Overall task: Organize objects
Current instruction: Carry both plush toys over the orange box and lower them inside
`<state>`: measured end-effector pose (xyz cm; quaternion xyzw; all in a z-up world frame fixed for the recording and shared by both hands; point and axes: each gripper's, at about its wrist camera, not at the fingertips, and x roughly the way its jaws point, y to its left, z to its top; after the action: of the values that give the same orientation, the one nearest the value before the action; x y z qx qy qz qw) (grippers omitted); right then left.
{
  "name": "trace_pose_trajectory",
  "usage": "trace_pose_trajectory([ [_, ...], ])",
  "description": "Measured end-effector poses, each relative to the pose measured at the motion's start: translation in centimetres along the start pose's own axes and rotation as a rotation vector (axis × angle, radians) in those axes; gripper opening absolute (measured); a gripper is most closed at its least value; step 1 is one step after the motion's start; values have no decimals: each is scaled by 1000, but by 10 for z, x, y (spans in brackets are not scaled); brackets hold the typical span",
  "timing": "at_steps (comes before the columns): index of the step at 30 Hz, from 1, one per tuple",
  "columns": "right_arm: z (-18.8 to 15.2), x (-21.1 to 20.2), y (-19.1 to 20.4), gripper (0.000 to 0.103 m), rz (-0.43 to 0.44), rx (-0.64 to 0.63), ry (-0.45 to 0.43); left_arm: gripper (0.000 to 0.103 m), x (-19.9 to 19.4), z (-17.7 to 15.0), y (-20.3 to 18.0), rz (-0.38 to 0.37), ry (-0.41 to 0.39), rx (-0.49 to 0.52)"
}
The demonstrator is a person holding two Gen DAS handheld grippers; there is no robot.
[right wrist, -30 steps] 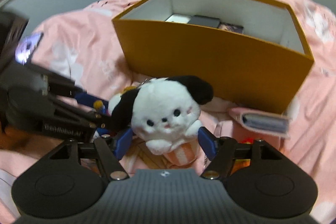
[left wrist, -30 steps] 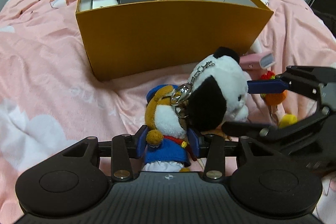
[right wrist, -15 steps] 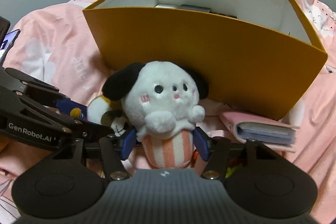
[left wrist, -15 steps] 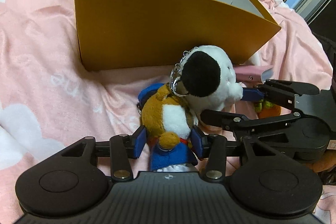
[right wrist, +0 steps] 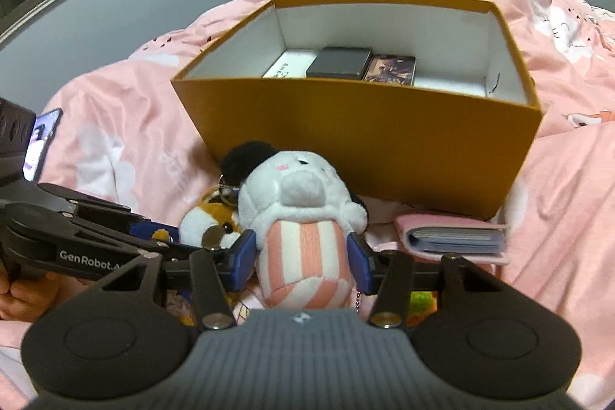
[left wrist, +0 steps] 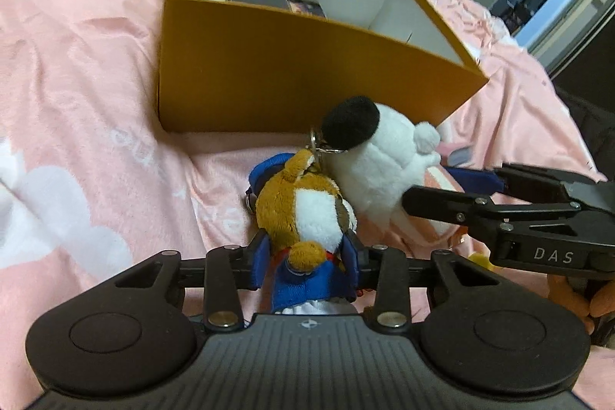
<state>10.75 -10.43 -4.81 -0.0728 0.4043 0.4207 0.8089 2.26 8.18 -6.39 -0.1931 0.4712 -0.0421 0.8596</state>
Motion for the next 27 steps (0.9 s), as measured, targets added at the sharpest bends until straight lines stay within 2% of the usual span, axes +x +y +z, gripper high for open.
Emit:
trace_pose_trajectory([
  [5, 4, -10, -8, 51, 25, 89, 28, 44, -15, 2, 0, -2, -42, -24],
  [11, 11, -33, -14, 48, 55, 171, -24, 44, -37, 10, -1, 3, -100, -18],
  [20, 33, -76, -6, 48, 31, 128, -137, 44, -66, 36, -28, -31, -195, -1],
  [24, 50, -95, -2, 48, 4, 72, -206, 44, -81, 59, -42, -74, -246, -1],
  [27, 65, -100, -4, 48, -32, 42, -237, 44, -86, 78, -49, -79, -279, 6],
])
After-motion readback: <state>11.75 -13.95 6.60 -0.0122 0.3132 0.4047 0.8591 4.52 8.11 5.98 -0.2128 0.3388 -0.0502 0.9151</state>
